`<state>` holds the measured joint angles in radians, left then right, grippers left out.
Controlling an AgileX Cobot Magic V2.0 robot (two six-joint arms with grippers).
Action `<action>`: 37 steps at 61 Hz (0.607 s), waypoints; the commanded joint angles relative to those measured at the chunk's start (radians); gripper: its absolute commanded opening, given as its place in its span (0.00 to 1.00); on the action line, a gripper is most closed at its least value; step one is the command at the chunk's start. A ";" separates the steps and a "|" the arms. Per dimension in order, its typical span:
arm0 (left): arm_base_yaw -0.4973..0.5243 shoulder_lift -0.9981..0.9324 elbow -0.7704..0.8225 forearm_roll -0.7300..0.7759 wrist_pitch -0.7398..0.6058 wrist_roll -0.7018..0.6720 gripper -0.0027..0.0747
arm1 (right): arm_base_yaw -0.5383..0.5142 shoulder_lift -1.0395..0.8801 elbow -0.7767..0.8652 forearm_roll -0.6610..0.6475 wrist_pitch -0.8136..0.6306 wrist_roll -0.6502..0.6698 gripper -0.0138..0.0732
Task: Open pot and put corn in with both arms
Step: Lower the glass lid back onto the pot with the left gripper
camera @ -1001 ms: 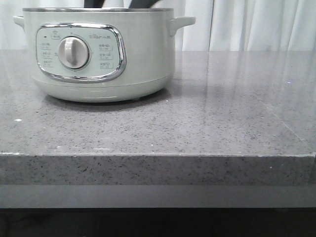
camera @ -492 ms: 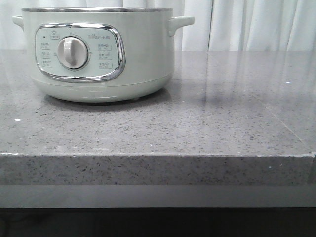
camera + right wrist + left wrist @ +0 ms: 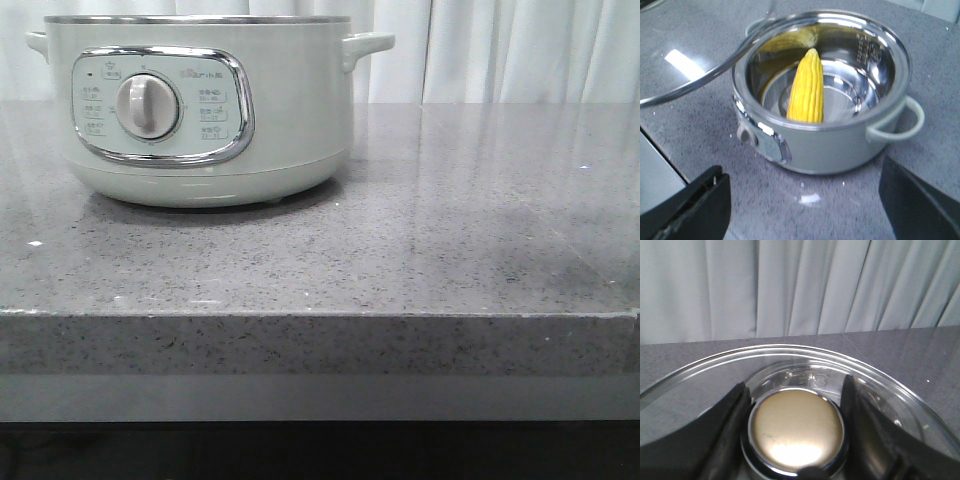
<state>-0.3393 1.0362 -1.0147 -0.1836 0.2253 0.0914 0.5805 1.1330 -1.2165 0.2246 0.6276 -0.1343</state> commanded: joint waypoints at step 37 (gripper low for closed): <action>-0.114 0.457 -0.404 0.071 -0.173 -0.001 0.25 | 0.001 -0.350 0.278 0.013 -0.089 -0.013 0.87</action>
<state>-0.4403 1.5144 -1.3554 -0.1323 0.1965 0.0914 0.5805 0.7979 -0.9151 0.2264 0.6122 -0.1347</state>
